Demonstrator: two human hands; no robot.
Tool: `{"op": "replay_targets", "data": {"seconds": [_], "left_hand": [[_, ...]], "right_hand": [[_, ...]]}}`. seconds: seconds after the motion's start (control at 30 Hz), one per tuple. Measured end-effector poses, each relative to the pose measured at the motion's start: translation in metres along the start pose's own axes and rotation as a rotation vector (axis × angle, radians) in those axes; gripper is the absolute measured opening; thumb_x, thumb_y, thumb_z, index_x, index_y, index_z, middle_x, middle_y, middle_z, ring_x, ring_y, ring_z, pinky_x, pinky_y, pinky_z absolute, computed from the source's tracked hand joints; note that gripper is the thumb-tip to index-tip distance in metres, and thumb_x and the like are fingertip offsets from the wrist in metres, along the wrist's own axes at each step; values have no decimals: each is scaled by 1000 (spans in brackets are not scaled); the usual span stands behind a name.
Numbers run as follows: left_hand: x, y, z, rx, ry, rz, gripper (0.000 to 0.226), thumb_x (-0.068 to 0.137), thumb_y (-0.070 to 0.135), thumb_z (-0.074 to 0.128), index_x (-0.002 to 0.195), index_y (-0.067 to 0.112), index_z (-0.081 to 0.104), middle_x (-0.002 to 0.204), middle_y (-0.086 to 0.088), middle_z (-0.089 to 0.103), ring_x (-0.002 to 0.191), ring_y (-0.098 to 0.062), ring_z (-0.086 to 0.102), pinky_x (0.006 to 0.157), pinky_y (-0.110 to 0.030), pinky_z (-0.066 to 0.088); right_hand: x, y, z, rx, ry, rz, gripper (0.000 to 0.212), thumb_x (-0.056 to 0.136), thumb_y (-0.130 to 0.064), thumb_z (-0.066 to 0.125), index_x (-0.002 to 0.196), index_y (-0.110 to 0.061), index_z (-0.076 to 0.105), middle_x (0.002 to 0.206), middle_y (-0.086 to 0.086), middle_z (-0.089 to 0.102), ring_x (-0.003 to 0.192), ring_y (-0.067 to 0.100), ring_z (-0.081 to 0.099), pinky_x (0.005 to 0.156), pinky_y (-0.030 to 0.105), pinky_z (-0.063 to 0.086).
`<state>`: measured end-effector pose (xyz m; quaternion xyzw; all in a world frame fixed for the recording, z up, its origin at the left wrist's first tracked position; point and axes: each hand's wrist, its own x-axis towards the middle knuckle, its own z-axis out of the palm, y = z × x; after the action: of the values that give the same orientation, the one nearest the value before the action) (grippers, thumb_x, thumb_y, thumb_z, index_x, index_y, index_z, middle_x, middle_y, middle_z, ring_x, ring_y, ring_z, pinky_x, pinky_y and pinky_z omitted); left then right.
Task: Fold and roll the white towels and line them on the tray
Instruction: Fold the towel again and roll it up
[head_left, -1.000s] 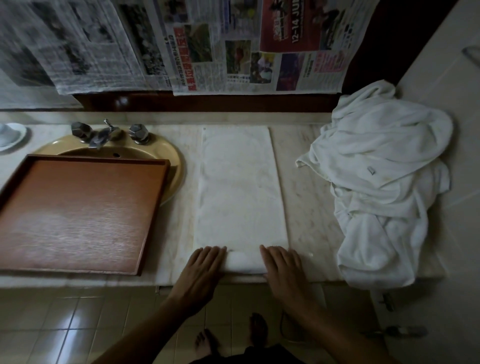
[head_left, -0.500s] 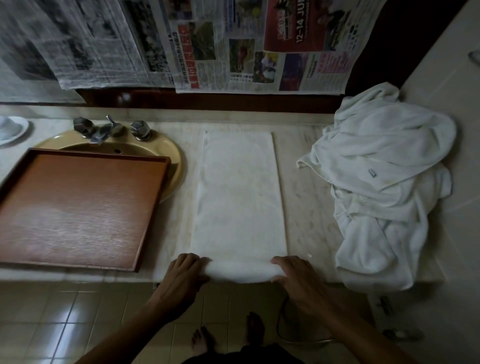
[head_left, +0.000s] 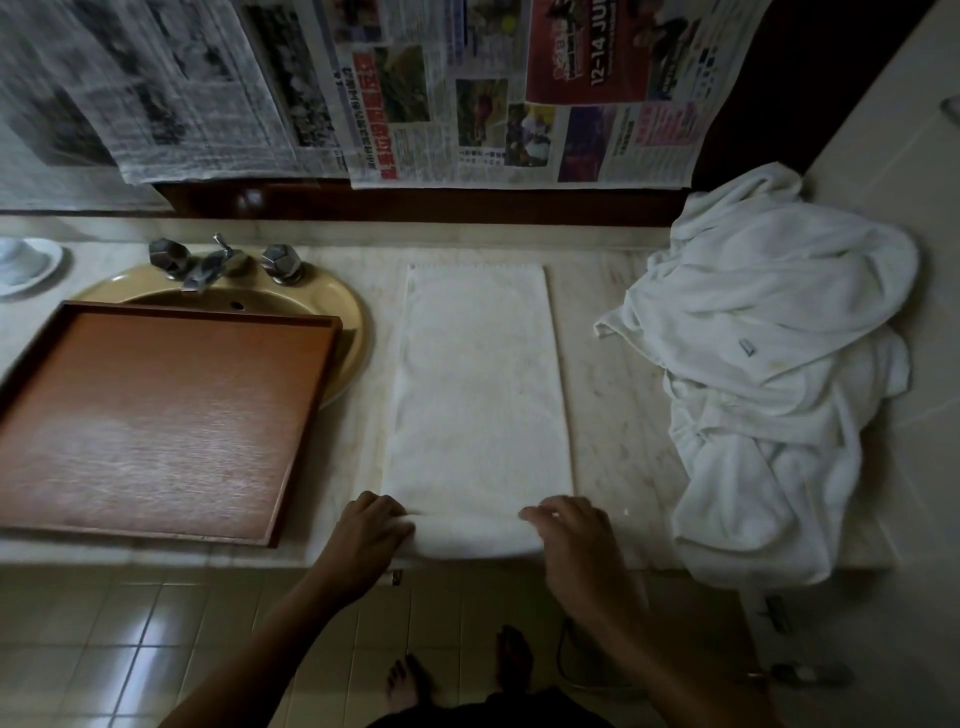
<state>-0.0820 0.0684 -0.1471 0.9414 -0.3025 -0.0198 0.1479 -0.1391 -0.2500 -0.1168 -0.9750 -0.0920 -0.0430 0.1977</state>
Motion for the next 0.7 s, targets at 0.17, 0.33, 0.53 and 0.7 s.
{"op": "replay_targets", "data": {"seconds": [0.17,0.33,0.53,0.7], "left_hand": [[4,4,-1,118,-87,-105,35,91,45,36,94,30,67,106,4,64,94,-19,48,70,-38,52],[-9,82,-1,-15,87,-295,48,96,34,43,139,17,53,143,-10,54,132,-29,51,107,-46,38],[1,106,25,14,25,-100,62,92,22,44,152,8,42,153,-17,47,143,-37,43,117,-51,22],[22,77,5,-54,-19,-34,46,101,37,40,136,11,55,126,-5,56,108,-23,56,98,-43,46]], "right_hand": [[-37,-17,41,-103,81,-135,46,94,-15,58,139,-15,61,141,7,59,126,33,58,110,58,38],[-39,-12,43,-146,-6,-184,63,93,-16,51,155,-12,40,159,11,41,145,35,40,117,61,27],[-13,-7,40,-184,-116,-128,57,96,-34,55,149,-13,50,146,9,55,131,31,54,114,57,33],[15,-4,19,-193,-226,-101,45,103,-45,39,130,-17,62,125,3,65,109,25,64,93,44,52]]}}
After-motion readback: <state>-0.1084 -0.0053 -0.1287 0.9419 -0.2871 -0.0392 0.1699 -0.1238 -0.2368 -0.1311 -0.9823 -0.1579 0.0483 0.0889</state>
